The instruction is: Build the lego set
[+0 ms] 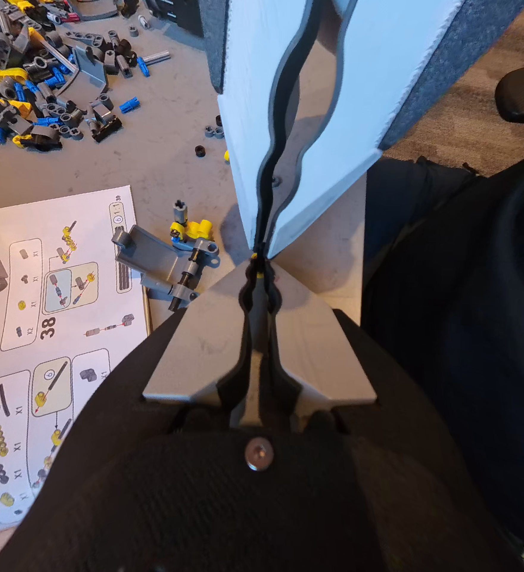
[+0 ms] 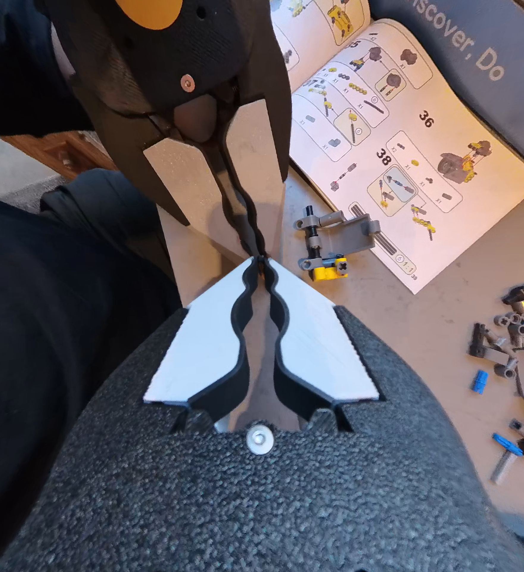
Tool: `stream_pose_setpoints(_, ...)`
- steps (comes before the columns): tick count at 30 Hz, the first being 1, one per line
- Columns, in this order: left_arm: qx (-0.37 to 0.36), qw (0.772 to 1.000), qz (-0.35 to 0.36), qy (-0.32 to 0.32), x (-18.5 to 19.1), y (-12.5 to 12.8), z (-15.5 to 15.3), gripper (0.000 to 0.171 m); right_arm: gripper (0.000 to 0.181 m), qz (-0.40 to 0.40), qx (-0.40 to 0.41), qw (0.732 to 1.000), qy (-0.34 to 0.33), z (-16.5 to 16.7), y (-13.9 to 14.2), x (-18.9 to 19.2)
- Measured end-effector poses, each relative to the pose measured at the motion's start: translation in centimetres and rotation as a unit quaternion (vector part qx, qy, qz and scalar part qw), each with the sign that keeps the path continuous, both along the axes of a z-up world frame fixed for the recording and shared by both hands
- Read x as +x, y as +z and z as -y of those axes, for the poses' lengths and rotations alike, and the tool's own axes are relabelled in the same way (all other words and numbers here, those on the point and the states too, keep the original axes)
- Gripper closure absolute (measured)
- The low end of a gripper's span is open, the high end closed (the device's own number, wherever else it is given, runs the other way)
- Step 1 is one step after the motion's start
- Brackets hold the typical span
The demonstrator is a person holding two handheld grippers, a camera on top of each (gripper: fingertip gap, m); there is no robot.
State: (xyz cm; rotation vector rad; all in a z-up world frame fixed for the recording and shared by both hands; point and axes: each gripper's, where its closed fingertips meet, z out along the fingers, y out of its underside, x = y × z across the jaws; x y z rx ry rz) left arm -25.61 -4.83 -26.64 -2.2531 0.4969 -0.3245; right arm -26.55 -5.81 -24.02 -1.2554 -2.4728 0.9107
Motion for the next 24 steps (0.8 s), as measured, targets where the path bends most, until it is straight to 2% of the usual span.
stream_pose_setpoints(4,0.001,0.999,0.007,0.034,-0.3,0.6,0.9,0.167,0.178,-0.014,-0.087,0.996,-0.028,0.2,0.6,0.1)
stream_pose_setpoints(5,0.019,0.998,0.0,0.055,-0.7,1.2,1.4,0.155,0.178,-0.036,-0.111,0.993,-0.029,0.3,1.2,0.3)
stream_pose_setpoints(6,0.034,0.996,-0.007,0.077,-1.4,1.6,2.3,0.152,0.178,-0.061,-0.128,0.99,-0.028,0.3,1.8,0.6)
stream_pose_setpoints(10,0.035,0.992,0.004,0.123,-2.3,1.8,5.5,0.154,0.178,-0.128,-0.156,0.979,0.0,1.0,2.5,2.0)
stream_pose_setpoints(14,0.017,0.99,-0.023,0.138,-2.7,0.6,6.1,0.156,0.177,-0.156,-0.083,0.984,0.033,0.7,-0.1,2.5)
stream_pose_setpoints(16,-0.006,0.989,-0.027,0.142,-2.8,-0.5,6.3,0.155,0.178,-0.146,-0.059,0.986,0.045,0.6,-0.7,3.0)
stream_pose_setpoints(20,-0.003,0.989,-0.024,0.145,-2.6,-0.6,6.2,0.155,0.177,-0.126,0.044,0.989,0.066,-1.1,-3.1,3.9)
stream_pose_setpoints(24,-0.003,0.989,-0.013,0.147,-2.6,-0.6,6.2,0.156,0.17,-0.115,0.04,0.991,0.059,-1.3,-3.3,3.8)
